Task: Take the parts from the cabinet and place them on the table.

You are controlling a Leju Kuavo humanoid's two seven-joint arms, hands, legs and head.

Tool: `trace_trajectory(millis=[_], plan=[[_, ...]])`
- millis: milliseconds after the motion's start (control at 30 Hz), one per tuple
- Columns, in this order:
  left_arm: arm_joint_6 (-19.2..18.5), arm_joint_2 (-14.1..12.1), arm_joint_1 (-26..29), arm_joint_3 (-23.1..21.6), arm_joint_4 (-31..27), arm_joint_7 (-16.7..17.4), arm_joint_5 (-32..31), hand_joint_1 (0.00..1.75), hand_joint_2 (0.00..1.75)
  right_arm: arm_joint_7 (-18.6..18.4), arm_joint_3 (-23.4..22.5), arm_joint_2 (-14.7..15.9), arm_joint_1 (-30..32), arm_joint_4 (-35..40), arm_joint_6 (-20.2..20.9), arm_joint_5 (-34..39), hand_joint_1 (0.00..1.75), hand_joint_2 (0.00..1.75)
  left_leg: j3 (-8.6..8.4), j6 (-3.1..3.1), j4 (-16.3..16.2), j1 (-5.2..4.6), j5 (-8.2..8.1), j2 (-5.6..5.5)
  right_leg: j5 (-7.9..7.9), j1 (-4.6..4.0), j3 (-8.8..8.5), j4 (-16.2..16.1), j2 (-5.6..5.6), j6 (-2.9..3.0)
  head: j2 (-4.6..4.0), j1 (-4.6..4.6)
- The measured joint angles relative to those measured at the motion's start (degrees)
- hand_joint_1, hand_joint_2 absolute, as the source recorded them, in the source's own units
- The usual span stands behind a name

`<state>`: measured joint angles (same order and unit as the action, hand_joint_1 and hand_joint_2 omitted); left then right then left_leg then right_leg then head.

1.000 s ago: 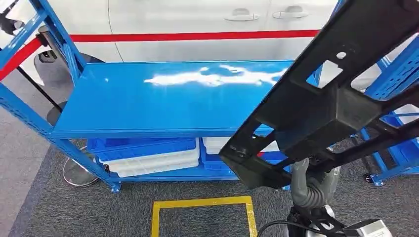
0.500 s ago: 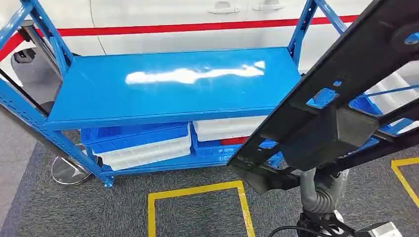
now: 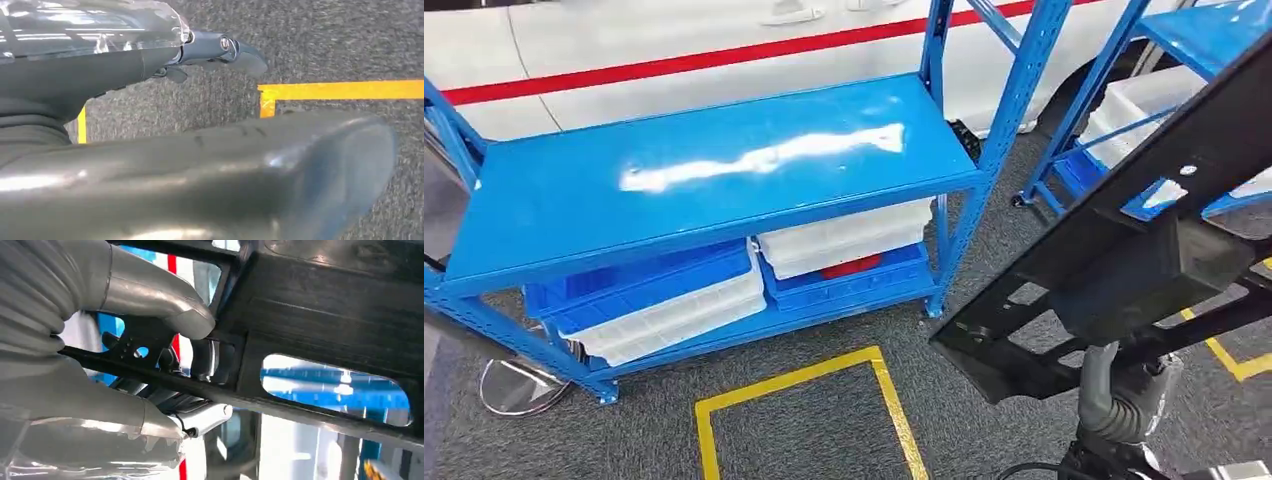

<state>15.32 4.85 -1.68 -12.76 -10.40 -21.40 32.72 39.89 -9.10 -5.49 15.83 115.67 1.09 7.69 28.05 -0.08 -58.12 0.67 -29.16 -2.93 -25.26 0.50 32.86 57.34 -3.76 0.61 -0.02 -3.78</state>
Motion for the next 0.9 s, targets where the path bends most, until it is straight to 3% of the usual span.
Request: trace_trajectory(millis=[33,133,167,200,233,267,333,367,400,433,467,500,533,567,667,700,733,767,833,867,900], plan=[[0.0,-0.13,0.04,0.0,0.0,-0.04,-0.28,0.0,0.0,0.0,-0.91,-0.22,0.29,0.2,0.2,0.39,1.75,1.75,-0.74,0.14,0.76,-0.04,-0.21,-1.49,0.25,-0.12,0.48,0.2,-0.61,-0.48,0.0,0.0],[-0.13,-0.13,-0.4,-0.02,0.0,-0.48,-0.57,0.0,0.0,0.02,-3.56,-1.28,1.49,1.01,2.1,1.18,1.75,1.75,-0.23,0.74,0.99,-0.45,0.09,-0.2,1.14,0.16,0.96,0.08,-2.18,-1.81,0.0,0.0],[-0.2,0.15,-0.35,-0.02,0.0,-0.61,-0.57,0.0,0.0,0.04,-4.59,-1.66,1.76,1.42,3.02,1.44,1.75,1.75,-0.08,1.32,1.68,0.25,0.59,0.64,1.26,-0.09,1.16,0.21,-2.8,-2.13,0.0,0.0],[-0.2,0.02,-0.41,0.0,0.0,-0.83,-0.59,0.0,0.0,0.04,-5.48,-1.92,2.09,1.5,3.73,1.53,1.75,1.75,-0.15,1.71,1.89,0.19,0.92,1.48,0.38,0.05,1.67,1.1,-1.02,-2.17,0.0,0.02],[-0.2,0.07,-0.39,0.0,0.0,-1.07,-0.59,0.0,0.0,0.04,-6.48,-2.12,2.04,1.57,4.52,1.57,1.75,1.75,0.16,2.12,2.01,0.17,1.15,2.12,-1.94,-0.05,3.0,3.88,1.46,-2.34,0.0,0.02],[-0.24,0.07,-0.31,0.0,0.0,-1.14,-0.57,0.0,0.0,0.04,-7.15,-2.23,1.95,1.57,5.1,1.68,1.75,1.75,0.43,2.23,1.99,0.07,1.27,2.93,-4.38,0.07,4.85,7.96,2.62,-2.67,0.0,0.02],[-0.48,0.07,-0.23,-0.02,0.0,-1.31,-0.52,0.0,0.0,0.02,-8.59,-2.91,2.05,1.57,6.21,1.9,1.75,1.75,0.98,2.27,1.86,-0.13,1.48,4.55,-8.19,0.41,8.7,16.98,3.29,-3.23,0.0,0.02],[-0.63,0.07,-0.24,-0.02,0.0,-1.4,-0.48,0.0,0.0,0.02,-9.44,-3.17,2.1,1.55,6.82,1.99,1.75,1.75,1.21,2.25,1.69,-0.14,1.51,5.36,-8.21,0.47,9.18,18.51,3.42,-3.39,0.0,0.02],[-0.72,0.07,-0.28,-0.02,0.0,-1.42,-0.44,0.0,0.0,0.02,-10.31,-3.36,2.1,1.55,7.54,2.05,1.75,1.75,1.34,2.21,1.52,-0.14,1.48,6.1,-6.92,0.53,8.06,16.91,3.56,-3.47,0.0,0.02],[-0.79,0.07,-0.31,-0.02,0.0,-1.42,-0.39,0.0,0.0,0.02,-11.06,-3.52,2.12,1.57,8.18,2.1,1.75,1.75,1.33,2.12,1.43,-0.14,1.42,6.75,-4.86,0.59,5.64,13.1,3.81,-3.45,0.0,0.02],[-0.87,0.13,-0.36,-0.02,0.0,-1.42,-0.39,0.0,0.0,0.02,-11.82,-3.69,2.12,1.57,8.72,2.12,1.75,1.75,1.2,1.98,1.41,-0.14,1.32,7.34,-2.46,0.62,2.19,7.27,4.47,-3.32,0.0,0.02],[-0.92,0.15,-0.41,-0.02,0.0,-1.38,-0.39,0.0,0.0,0.02,-12.24,-3.85,2.14,1.66,9.14,2.12,1.75,1.75,0.98,1.78,1.37,-0.22,1.2,7.84,-0.79,0.53,-1.16,1.82,6.53,-3.08,0.0,0.02],[-0.94,0.15,-0.39,-0.02,0.0,-1.27,-0.37,0.0,0.0,0.02,-12.65,-4.02,2.02,1.75,9.55,2.12,1.75,1.75,0.96,1.38,1.27,-0.7,1.08,8.29,-1.67,-0.24,-1.77,0.2,7.98,-2.32,0.0,0.02],[-0.96,0.13,-0.37,-0.02,0.0,-1.14,-0.39,0.0,0.0,0.04,-12.87,-4.24,2.18,2.01,9.79,2.1,1.75,1.75,0.93,1.02,1.2,-0.72,1.08,8.52,-1.25,-0.2,-1.49,0.07,7.14,-1.7,0.0,0.0],[-0.96,0.26,-0.51,-0.02,0.0,-0.7,-0.42,0.0,0.0,0.04,-13.59,-4.79,2.83,2.47,10.38,1.99,1.75,1.75,0.69,0.07,1.34,-0.77,1.05,9.97,-1.02,-0.3,-0.95,-0.08,5.61,-0.69,0.0,0.0],[-0.96,0.26,-0.51,-0.02,0.0,-0.55,-0.48,0.0,0.0,0.04,-13.66,-5.01,3.13,2.71,10.58,1.88,1.75,1.75,1.04,-0.41,0.92,-0.45,0.53,8.82,-0.67,0.27,-1.15,-0.41,5.2,-0.22,0.0,0.0],[-0.9,0.26,-0.43,-0.02,0.0,-0.42,-0.48,0.0,0.0,0.04,-13.66,-5.48,3.26,2.93,10.82,1.84,1.75,1.75,1.74,-0.65,-1.11,-0.31,-1.29,5.83,-0.48,0.26,-0.97,-0.51,4.65,0.17,0.0,0.0],[-0.9,0.26,-0.26,-0.02,0.0,-0.31,-0.5,0.0,0.0,0.04,-13.66,-5.59,3.21,2.93,11.11,1.77,1.75,1.75,3.57,-0.71,-5.32,-0.2,-4.03,4.34,-0.39,0.26,-0.75,-0.49,4.2,0.39,0.0,0.0],[-0.85,0.26,0.12,-0.02,0.04,-0.02,-0.5,0.0,0.0,0.04,-13.66,-6.12,3.39,2.93,11.24,1.57,1.75,1.75,8.04,-0.86,-15.3,-0.18,-8.32,3.52,-0.24,0.14,-0.38,-0.38,2.85,0.6,0.0,0.0],[-0.81,0.26,0.31,-0.02,0.07,0.17,-0.5,0.0,0.0,0.04,-13.66,-6.47,3.58,2.93,11.26,1.49,1.75,1.75,9.25,-0.84,-17.94,-0.18,-8.6,3.49,-0.21,0.09,-0.3,-0.26,2.07,0.61,0.0,0.0],[-0.74,0.26,0.49,-0.02,0.09,0.26,-0.57,0.0,0.0,0.04,-13.66,-6.73,3.76,2.93,11.32,1.49,1.75,1.75,9.0,-0.75,-17.23,-0.18,-7.35,3.48,-0.2,0.08,-0.32,-0.17,1.3,0.58,0.0,0.0]])
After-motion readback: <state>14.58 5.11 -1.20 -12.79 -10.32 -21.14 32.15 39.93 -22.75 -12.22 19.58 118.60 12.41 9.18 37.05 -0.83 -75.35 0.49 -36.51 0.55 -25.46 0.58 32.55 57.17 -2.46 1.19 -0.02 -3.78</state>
